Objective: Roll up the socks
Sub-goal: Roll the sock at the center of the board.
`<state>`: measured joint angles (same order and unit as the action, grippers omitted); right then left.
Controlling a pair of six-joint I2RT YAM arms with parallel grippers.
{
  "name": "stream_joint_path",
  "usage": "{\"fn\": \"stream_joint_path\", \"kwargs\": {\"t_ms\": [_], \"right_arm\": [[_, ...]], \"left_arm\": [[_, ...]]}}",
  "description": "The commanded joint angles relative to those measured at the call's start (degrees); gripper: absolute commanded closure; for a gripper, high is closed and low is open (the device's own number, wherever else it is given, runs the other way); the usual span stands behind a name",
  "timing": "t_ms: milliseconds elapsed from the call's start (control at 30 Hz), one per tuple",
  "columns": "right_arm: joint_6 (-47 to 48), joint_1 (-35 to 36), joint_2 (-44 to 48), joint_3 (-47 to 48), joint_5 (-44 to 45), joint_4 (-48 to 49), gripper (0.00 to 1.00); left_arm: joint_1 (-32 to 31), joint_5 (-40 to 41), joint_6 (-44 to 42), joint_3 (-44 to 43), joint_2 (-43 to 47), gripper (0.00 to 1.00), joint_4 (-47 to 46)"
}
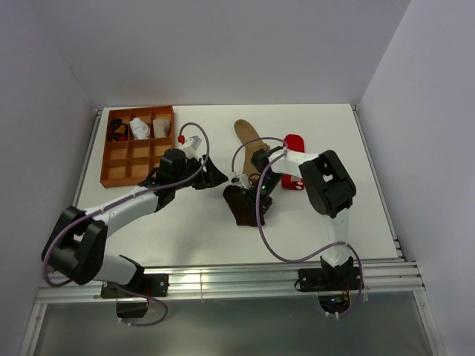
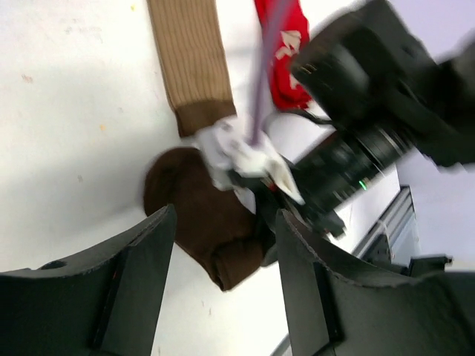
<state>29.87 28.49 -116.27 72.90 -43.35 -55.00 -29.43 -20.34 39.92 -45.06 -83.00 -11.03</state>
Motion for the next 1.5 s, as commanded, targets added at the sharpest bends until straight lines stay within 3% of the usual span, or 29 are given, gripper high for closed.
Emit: {"fn": "stream_joint_path", "kwargs": {"t_ms": [0, 167, 300, 400, 767, 1467], "right_arm": [[0.72, 2.88, -4.05, 3.2, -0.05, -4.48, 0.99], [-0.33, 3.94, -9.93, 10.4, -2.26, -8.45, 0.99], [-1.91, 4.2, -12.22, 13.75, -3.84, -10.21, 0.99], [-2.01, 4.2, -12.49, 14.02, -4.37, -10.39, 0.99], [0.02, 4.21, -12.49, 14.37, -5.69, -12.32, 0.99], [1.69, 3.59, -13.99, 15.51, -5.95, -14.78, 0.99]], "left_arm": [[-2.11, 2.93, 0.15, 6.01, 8.09, 0.39, -2.68], [-7.65, 5.83, -3.96, 10.86, 12.42, 0.41, -4.35], [-14.58, 6.27, -5.64, 11.48, 8.58, 0.45, -6.72], [-16.44, 6.8, -5.47, 12.88, 5.58, 0.48, -9.35], [-17.42, 4.52, -5.03, 15.88, -3.65, 0.4, -24.82], [-18.47, 0.73, -6.7, 19.4, -9.37, 0.45, -23.96]]}}
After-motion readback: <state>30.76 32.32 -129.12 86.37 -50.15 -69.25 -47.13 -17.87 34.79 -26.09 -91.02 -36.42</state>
